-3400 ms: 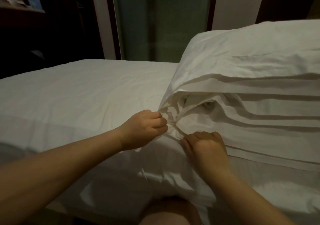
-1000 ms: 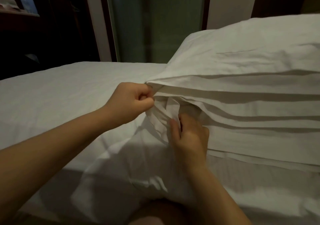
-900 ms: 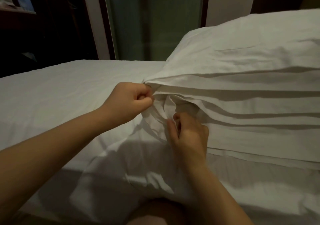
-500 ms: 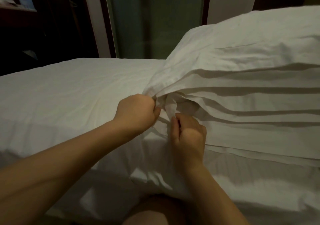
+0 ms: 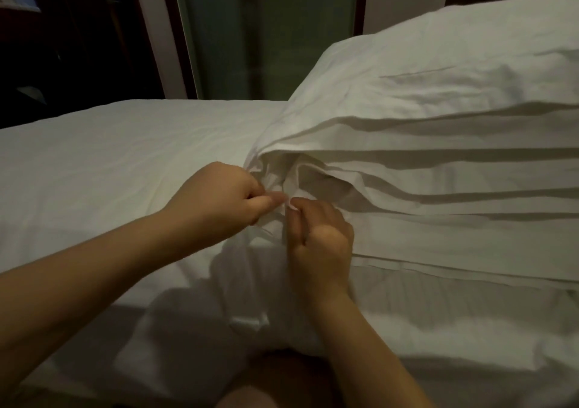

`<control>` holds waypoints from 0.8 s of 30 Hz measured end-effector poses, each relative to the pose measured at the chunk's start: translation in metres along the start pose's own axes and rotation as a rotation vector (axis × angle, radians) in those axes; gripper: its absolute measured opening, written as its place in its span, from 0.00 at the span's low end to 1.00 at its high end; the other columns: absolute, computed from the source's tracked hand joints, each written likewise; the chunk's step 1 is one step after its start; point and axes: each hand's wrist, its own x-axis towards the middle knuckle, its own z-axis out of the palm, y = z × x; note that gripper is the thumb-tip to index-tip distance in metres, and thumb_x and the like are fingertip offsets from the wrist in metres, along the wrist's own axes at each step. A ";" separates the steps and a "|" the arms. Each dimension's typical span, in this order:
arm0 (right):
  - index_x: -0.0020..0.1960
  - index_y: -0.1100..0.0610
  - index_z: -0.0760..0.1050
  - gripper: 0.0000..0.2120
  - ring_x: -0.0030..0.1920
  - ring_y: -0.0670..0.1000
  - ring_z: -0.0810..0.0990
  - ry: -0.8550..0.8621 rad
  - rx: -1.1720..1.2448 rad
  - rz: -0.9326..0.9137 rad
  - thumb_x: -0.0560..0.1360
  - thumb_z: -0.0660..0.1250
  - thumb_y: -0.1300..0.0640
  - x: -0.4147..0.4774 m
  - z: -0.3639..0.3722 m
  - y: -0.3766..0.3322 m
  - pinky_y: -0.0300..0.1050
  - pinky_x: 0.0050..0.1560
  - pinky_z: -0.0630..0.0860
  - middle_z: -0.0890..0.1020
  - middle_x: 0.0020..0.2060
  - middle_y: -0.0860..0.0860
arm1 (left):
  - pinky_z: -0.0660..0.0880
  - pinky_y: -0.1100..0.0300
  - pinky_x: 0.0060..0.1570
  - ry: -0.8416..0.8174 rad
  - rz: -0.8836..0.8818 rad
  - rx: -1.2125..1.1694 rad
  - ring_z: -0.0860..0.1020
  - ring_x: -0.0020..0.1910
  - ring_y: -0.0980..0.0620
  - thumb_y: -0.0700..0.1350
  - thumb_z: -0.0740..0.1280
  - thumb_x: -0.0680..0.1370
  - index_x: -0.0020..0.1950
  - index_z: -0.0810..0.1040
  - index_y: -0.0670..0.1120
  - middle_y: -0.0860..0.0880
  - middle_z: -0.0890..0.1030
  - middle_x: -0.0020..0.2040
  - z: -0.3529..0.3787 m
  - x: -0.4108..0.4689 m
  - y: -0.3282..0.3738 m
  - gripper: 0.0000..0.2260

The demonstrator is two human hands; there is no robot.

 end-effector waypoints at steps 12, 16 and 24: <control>0.41 0.61 0.79 0.10 0.37 0.53 0.78 0.057 -0.013 -0.114 0.70 0.61 0.57 -0.013 -0.024 0.022 0.46 0.38 0.76 0.81 0.34 0.55 | 0.75 0.61 0.39 0.183 0.553 0.221 0.80 0.41 0.54 0.53 0.54 0.80 0.55 0.77 0.54 0.53 0.82 0.43 0.027 -0.006 0.053 0.13; 0.48 0.53 0.80 0.08 0.47 0.51 0.78 -0.011 -0.144 0.043 0.72 0.63 0.56 -0.005 -0.059 0.051 0.48 0.50 0.74 0.82 0.44 0.49 | 0.74 0.57 0.51 0.069 0.523 0.376 0.78 0.53 0.54 0.55 0.41 0.79 0.65 0.70 0.55 0.54 0.79 0.55 0.042 -0.002 0.085 0.24; 0.57 0.53 0.78 0.13 0.59 0.51 0.72 0.083 -0.367 0.117 0.74 0.62 0.54 0.013 -0.138 0.079 0.47 0.62 0.62 0.78 0.58 0.51 | 0.72 0.55 0.38 0.529 0.931 0.139 0.78 0.41 0.48 0.44 0.68 0.74 0.53 0.80 0.47 0.47 0.80 0.45 0.072 0.015 0.132 0.09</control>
